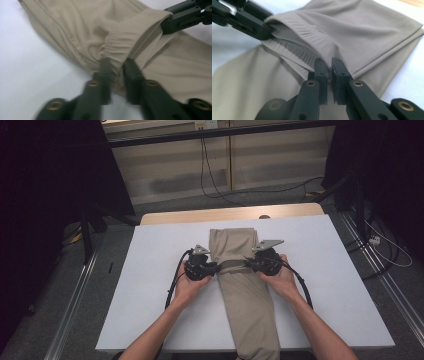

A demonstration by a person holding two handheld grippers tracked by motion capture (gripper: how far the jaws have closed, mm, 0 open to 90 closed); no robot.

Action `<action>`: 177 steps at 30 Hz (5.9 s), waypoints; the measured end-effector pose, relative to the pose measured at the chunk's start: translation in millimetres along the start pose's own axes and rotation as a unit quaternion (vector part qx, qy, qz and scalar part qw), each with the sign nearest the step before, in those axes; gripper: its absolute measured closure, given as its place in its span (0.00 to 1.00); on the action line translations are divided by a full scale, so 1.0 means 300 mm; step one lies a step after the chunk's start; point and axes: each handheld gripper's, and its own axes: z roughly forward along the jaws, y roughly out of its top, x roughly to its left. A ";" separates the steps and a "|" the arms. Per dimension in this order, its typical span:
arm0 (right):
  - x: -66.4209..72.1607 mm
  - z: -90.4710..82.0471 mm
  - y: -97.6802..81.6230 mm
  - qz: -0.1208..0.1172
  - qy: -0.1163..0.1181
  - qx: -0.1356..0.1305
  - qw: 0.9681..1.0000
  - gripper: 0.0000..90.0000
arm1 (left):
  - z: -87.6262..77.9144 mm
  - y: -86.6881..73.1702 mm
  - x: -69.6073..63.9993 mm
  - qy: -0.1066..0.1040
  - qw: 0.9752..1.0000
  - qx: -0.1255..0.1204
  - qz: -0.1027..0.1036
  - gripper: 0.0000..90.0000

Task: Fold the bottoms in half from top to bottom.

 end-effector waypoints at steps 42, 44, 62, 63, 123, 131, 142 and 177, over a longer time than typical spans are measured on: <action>0.332 -0.496 -0.343 0.021 0.085 0.038 0.995 0.75 | -0.268 -0.241 -0.451 -0.151 0.983 0.068 0.074 0.57; 0.323 -0.503 -0.328 0.030 0.094 0.020 0.995 0.61 | -0.281 -0.231 -0.426 -0.151 0.984 0.053 0.074 0.49; -0.035 -0.235 -0.097 0.065 0.013 -0.031 0.997 0.37 | -0.107 -0.006 -0.067 0.008 1.000 0.001 0.020 0.18; -0.057 -0.212 -0.086 0.070 0.014 -0.037 0.997 0.39 | -0.089 0.009 -0.047 0.007 1.000 0.006 0.007 0.18; -0.273 -0.074 0.249 0.099 -0.009 -0.075 0.992 0.97 | -0.036 0.281 0.196 0.008 0.992 -0.091 -0.090 0.92; -0.307 -0.097 0.394 0.093 -0.026 -0.105 0.990 0.97 | -0.074 0.418 0.245 0.035 0.990 -0.111 -0.074 0.92; -0.375 -0.112 0.527 0.102 -0.051 -0.121 0.986 0.97 | -0.089 0.572 0.277 0.054 0.986 -0.138 -0.073 0.92; -0.007 -0.215 -0.008 0.079 0.012 -0.065 0.995 0.63 | -0.135 0.015 -0.054 0.023 1.000 -0.011 -0.009 0.21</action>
